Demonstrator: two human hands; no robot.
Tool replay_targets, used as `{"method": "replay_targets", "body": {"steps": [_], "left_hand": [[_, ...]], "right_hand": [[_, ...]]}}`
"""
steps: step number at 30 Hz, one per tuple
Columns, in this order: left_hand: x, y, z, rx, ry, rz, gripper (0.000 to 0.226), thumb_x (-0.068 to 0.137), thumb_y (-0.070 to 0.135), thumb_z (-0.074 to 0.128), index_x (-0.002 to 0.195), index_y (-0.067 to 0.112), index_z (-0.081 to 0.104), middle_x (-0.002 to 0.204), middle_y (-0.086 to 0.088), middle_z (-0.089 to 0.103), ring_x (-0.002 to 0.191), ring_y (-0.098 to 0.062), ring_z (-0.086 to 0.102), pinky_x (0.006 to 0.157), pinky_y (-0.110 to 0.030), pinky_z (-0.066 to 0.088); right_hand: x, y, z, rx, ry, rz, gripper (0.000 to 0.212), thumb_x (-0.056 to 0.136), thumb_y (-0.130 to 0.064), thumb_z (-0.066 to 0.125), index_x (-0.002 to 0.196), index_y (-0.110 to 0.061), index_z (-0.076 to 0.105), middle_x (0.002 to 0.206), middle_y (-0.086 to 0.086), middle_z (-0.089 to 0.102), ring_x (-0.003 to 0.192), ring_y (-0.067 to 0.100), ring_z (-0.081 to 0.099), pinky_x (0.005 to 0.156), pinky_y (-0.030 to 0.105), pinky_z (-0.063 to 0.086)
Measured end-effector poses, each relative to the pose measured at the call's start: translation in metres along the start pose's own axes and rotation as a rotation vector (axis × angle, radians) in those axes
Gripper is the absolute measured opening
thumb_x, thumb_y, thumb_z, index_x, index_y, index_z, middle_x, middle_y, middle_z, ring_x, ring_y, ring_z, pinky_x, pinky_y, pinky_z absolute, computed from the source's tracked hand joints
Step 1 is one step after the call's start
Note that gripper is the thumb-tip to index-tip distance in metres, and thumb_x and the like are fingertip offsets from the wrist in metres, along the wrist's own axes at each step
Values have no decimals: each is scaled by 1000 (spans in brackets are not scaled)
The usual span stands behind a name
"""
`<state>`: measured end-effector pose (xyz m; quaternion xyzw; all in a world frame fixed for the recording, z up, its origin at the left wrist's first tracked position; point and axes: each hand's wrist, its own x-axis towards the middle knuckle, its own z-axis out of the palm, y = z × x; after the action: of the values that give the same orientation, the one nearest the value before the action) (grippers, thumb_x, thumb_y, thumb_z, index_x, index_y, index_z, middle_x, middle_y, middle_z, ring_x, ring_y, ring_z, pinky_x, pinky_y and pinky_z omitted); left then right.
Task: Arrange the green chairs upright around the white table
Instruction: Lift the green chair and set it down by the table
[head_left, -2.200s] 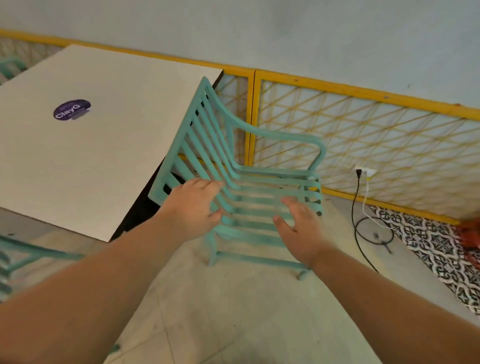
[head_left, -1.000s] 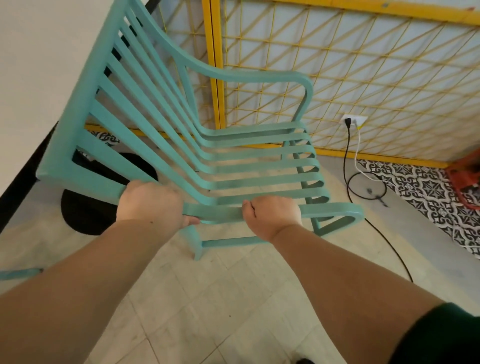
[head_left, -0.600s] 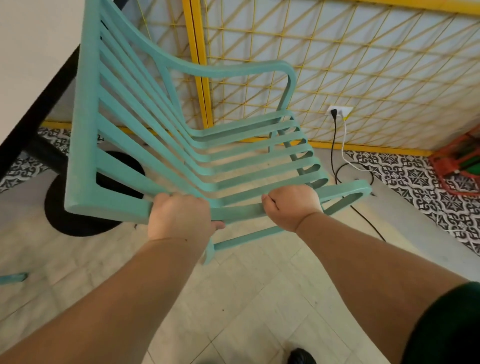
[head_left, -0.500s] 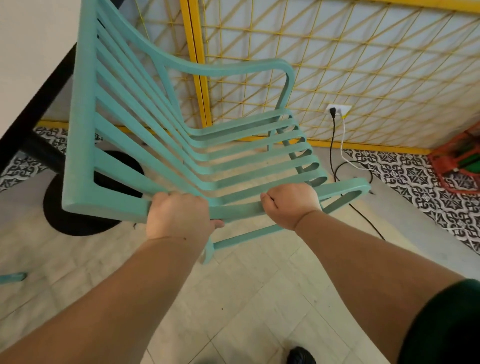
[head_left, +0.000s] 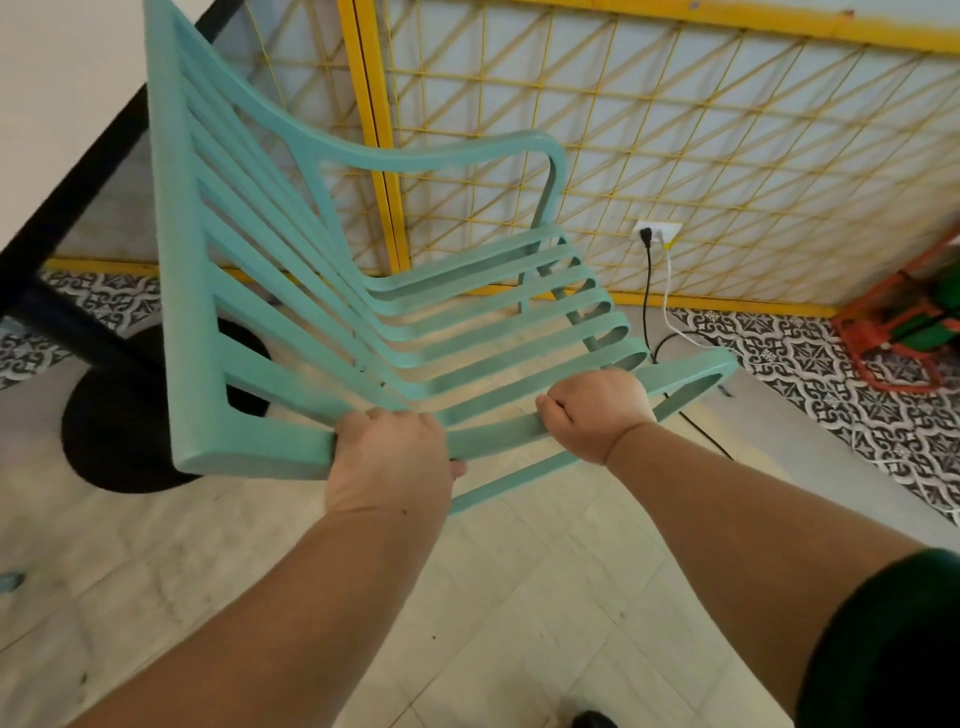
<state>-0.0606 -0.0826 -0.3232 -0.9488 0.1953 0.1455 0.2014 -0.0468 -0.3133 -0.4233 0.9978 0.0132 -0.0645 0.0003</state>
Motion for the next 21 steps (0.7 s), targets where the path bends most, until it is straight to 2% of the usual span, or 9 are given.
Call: {"method": "replay_targets", "body": {"steps": [4,7,9,13,15,17,19,20,21], "left_hand": [[-21,-24,-45,-264,-1,132,53,96,66,38,129,27,46,125,3,55,119,-21,49,92,-42,40],[-9,-85,-100,-251,282,107,60,91,69,42,137,30,45,134,3,55,126,-25,49,100,-46,43],[12,-133,-126,-301,363,1,57,92,64,47,139,31,48,139,0,55,127,-29,50,101,-49,44],[62,-186,-119,-375,304,-70,57,93,52,55,146,36,44,149,-1,47,136,-28,42,107,-51,42],[82,-198,-102,-375,234,-98,63,90,50,57,148,32,41,154,-1,38,143,-25,29,113,-50,36],[98,-204,-90,-420,200,-168,68,88,46,54,151,26,38,161,-4,23,145,-27,25,115,-50,34],[108,-199,-88,-604,134,-317,76,93,34,50,159,24,15,167,-6,-6,141,-37,32,112,-50,37],[111,-196,-88,-715,118,-427,82,95,29,49,160,22,0,166,-11,-12,136,-40,39,108,-47,41],[115,-192,-91,-805,111,-535,84,97,24,49,160,15,-6,165,-19,-3,130,-40,46,101,-42,43]], "right_hand": [[2,4,4,-7,-5,-5,65,94,-53,13,65,-17,59,59,-1,58,57,19,56,58,33,50],[1,4,7,-5,12,0,67,91,-55,10,65,-19,59,59,-4,59,59,16,56,61,33,51],[2,7,7,-24,11,-1,64,92,-56,12,65,-21,58,60,-5,58,60,14,56,61,34,51],[2,7,13,-49,45,-6,55,99,-54,26,70,-24,62,66,-7,60,68,11,59,64,31,44],[4,9,14,-17,62,-7,55,99,-55,26,71,-24,61,67,-8,59,67,7,57,63,29,39],[6,10,15,10,56,-7,54,98,-56,25,71,-25,60,67,-7,59,66,6,56,61,27,38],[6,10,15,31,60,-3,53,98,-56,25,72,-26,60,68,-8,59,68,6,56,61,26,36],[6,9,14,19,59,-2,52,98,-56,25,73,-27,60,69,-8,60,69,6,57,63,26,36],[5,8,13,14,63,-1,52,98,-55,25,73,-27,60,69,-8,60,70,6,57,64,27,37]]}}
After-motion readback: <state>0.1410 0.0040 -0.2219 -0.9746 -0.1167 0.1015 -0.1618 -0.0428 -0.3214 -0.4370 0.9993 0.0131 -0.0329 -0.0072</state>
